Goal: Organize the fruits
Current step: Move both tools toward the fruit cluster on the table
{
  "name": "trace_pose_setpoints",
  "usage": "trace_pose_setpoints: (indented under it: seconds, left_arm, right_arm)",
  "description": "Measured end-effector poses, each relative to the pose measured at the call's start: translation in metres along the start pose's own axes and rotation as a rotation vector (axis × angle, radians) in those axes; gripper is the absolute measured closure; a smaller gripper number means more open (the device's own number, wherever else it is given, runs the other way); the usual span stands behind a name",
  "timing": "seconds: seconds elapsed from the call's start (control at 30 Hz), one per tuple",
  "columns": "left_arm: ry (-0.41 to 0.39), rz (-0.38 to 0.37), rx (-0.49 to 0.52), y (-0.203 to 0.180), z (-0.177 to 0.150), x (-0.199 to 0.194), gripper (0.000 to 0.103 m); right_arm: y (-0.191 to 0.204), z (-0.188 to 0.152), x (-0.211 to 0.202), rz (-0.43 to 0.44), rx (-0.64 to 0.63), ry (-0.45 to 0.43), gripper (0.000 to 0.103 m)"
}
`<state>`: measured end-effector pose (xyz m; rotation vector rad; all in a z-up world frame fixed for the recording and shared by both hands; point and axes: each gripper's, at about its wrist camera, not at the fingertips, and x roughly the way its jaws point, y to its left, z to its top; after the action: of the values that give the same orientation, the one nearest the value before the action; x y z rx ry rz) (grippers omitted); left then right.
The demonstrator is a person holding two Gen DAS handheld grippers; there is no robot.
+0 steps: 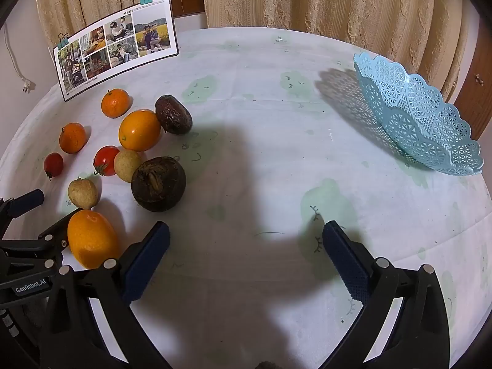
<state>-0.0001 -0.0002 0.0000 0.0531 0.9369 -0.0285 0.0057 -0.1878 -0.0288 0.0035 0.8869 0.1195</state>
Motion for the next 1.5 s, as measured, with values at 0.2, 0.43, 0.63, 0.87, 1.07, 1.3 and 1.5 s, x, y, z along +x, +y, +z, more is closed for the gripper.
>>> trace_pose_setpoints:
  seconds: [0.2,0.43,0.63,0.87,1.07,1.3,1.5]
  left_arm:
    - [0.01,-0.01,-0.008,0.0,-0.001,0.0,0.005]
    - [0.008,-0.009,-0.007,-0.006,-0.005,0.001,0.005]
    - [0.022,-0.016,-0.003,-0.002,0.001,0.0,0.005]
    - [0.023,-0.017,-0.002,-0.002,0.001,0.0,0.005]
    - [0.024,-0.017,-0.003,-0.002,0.001,0.0,0.005]
    - [0.021,-0.021,0.001,-0.007,-0.001,0.002,0.005]
    - [-0.025,-0.013,-0.001,-0.012,-0.004,-0.006,0.005]
  right_arm:
    - [0.0,0.0,0.0,0.0,0.0,0.0,0.002]
    - [0.001,0.0,0.0,0.007,-0.015,0.001,0.002]
    - [-0.001,0.0,-0.001,0.006,-0.019,0.002,0.002]
    - [-0.001,0.0,0.001,0.018,-0.032,0.014,0.002]
    - [-0.001,0.001,0.002,0.021,-0.032,0.016,0.002]
    - [-0.001,0.0,0.001,0.025,-0.031,0.012,0.002]
    - [-0.007,-0.003,-0.013,0.085,0.008,-0.051,0.002]
